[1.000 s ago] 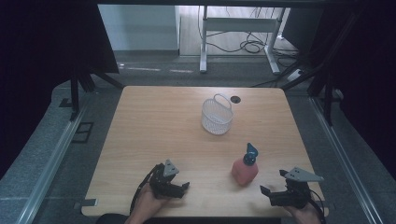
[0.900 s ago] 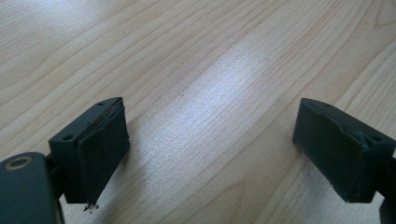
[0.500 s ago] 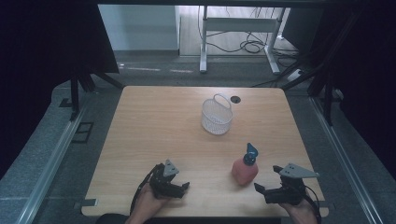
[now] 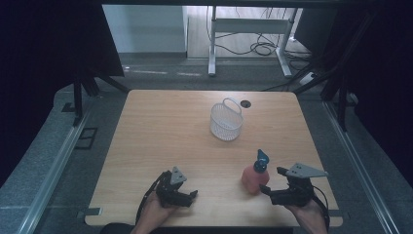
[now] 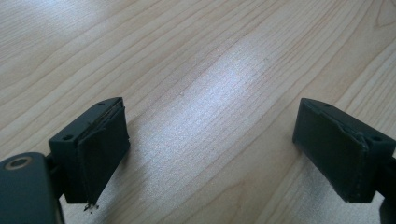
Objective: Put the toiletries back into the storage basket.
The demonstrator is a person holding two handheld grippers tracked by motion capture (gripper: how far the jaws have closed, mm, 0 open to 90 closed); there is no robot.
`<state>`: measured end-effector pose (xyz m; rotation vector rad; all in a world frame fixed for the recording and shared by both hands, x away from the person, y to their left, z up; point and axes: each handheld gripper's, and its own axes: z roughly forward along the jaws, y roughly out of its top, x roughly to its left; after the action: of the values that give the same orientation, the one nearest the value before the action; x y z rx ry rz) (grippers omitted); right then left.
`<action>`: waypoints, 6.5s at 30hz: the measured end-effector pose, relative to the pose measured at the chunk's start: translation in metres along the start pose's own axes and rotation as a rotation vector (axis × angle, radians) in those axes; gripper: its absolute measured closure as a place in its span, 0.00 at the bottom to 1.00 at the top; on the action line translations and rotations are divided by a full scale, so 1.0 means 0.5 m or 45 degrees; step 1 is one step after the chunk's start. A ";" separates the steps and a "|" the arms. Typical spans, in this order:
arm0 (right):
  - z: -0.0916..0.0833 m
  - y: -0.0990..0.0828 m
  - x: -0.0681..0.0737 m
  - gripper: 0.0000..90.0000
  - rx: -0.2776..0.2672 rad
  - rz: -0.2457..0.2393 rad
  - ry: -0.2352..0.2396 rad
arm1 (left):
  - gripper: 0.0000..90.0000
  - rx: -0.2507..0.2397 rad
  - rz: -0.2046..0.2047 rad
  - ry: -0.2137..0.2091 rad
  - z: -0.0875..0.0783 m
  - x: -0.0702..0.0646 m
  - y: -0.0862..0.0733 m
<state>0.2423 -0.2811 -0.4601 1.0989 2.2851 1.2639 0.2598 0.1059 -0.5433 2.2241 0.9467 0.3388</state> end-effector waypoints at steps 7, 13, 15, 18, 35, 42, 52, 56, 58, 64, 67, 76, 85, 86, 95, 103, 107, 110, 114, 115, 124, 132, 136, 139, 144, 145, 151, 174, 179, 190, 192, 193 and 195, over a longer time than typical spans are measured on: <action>0.006 0.029 -0.003 0.17 -0.015 0.013 0.022 | 0.11 0.000 0.000 0.000 0.000 0.000 0.000; 0.015 0.045 -0.005 0.31 -0.017 0.011 0.037 | 0.11 -0.003 -0.003 0.001 0.000 0.000 0.000; 0.016 0.048 -0.005 0.33 -0.020 0.010 0.035 | 0.11 -0.002 -0.002 0.001 0.000 0.000 0.000; 0.021 0.056 -0.004 0.40 -0.020 0.003 0.034 | 0.11 -0.005 -0.007 0.000 0.001 -0.001 0.000; 0.046 0.077 0.003 0.59 0.029 -0.035 -0.037 | 0.11 0.000 0.001 0.000 0.000 0.000 0.000; 0.040 0.088 -0.004 0.59 0.034 0.006 -0.007 | 0.11 0.001 0.003 0.001 0.000 0.000 0.000; 0.022 0.123 -0.006 0.59 0.006 -0.022 0.023 | 0.11 0.000 -0.001 0.000 0.000 0.000 0.000; 0.023 0.136 -0.007 0.59 0.004 -0.043 0.021 | 0.11 0.003 0.003 -0.002 0.000 0.000 0.000; 0.022 0.147 -0.008 0.59 0.000 -0.053 0.026 | 0.11 0.002 0.002 0.000 0.000 0.000 0.000; 0.028 0.171 -0.013 0.59 0.004 -0.074 0.028 | 0.11 0.000 0.000 0.001 0.000 0.000 0.000; 0.032 0.184 -0.017 0.59 0.006 -0.082 0.028 | 0.11 0.002 0.005 0.000 0.000 0.001 0.001; 0.041 0.229 -0.028 0.59 -0.012 -0.087 0.028 | 0.11 0.001 0.005 0.001 0.000 0.001 0.000; 0.053 0.266 -0.038 0.59 -0.026 -0.087 0.026 | 0.11 0.001 0.005 0.001 0.000 0.001 0.000; 0.057 0.276 -0.040 0.59 -0.029 -0.086 0.028 | 0.11 0.001 0.005 0.001 0.000 0.001 0.000; 0.078 0.310 -0.046 0.59 -0.028 -0.084 0.024 | 0.11 0.001 0.005 0.001 0.000 0.001 0.000; 0.094 0.339 -0.053 0.59 -0.040 -0.072 0.021 | 0.11 0.001 0.007 0.002 0.000 0.001 0.000; 0.103 0.356 -0.053 0.59 -0.049 -0.075 0.019 | 0.11 0.001 0.007 0.002 0.000 0.001 0.000; 0.108 0.365 -0.052 0.59 -0.052 -0.078 0.019 | 0.11 0.001 0.007 0.002 0.000 0.001 0.000; 0.123 0.384 -0.051 0.59 -0.056 -0.081 0.011 | 0.11 0.002 0.006 0.002 0.000 0.001 0.000; 0.123 0.384 -0.051 0.59 -0.056 -0.081 0.011 | 0.11 0.002 0.006 0.002 0.000 0.001 0.000; 0.152 0.417 -0.048 0.59 -0.063 -0.091 0.000 | 0.11 0.001 0.002 0.002 0.000 0.001 0.000; 0.177 0.435 -0.055 0.59 -0.068 -0.074 -0.023 | 0.11 -0.002 0.001 0.002 0.000 0.000 0.000; 0.194 0.446 -0.059 0.59 -0.061 -0.082 -0.050 | 0.11 -0.004 0.000 0.001 0.001 0.000 0.000; 0.208 0.454 -0.064 0.59 -0.061 -0.081 -0.064 | 0.11 -0.004 0.000 0.001 0.001 0.000 0.000; 0.231 0.462 -0.072 0.59 -0.064 -0.092 -0.081 | 0.11 -0.004 0.002 0.002 0.001 0.000 0.000; 0.240 0.464 -0.076 0.59 -0.062 -0.093 -0.089 | 0.11 -0.004 0.002 0.001 0.001 0.000 0.000; 0.264 0.462 -0.087 0.59 -0.056 -0.096 -0.105 | 0.11 -0.005 0.002 0.002 0.001 0.000 0.000; 0.366 0.411 -0.113 0.59 0.017 -0.102 -0.100 | 0.11 -0.002 0.000 0.001 0.000 0.000 0.000; 0.380 0.401 -0.116 0.59 0.034 -0.099 -0.097 | 0.11 -0.002 -0.001 0.001 0.000 0.000 0.000; 0.406 0.376 -0.126 0.59 0.069 -0.082 -0.096 | 0.11 -0.001 -0.002 0.000 0.000 0.000 0.000; 0.412 0.368 -0.128 0.59 0.076 -0.074 -0.094 | 0.11 -0.001 -0.001 0.000 0.000 0.000 0.000; 0.412 0.368 -0.128 0.59 0.076 -0.074 -0.094 | 0.11 -0.001 -0.001 0.000 0.000 0.000 0.000; 0.416 0.364 -0.130 0.59 0.080 -0.068 -0.092 | 0.11 0.000 0.000 0.000 0.000 0.000 0.000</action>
<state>0.4929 -0.1500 -0.4344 1.0788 2.2990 1.1215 0.2599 0.1059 -0.5434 2.2242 0.9465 0.3388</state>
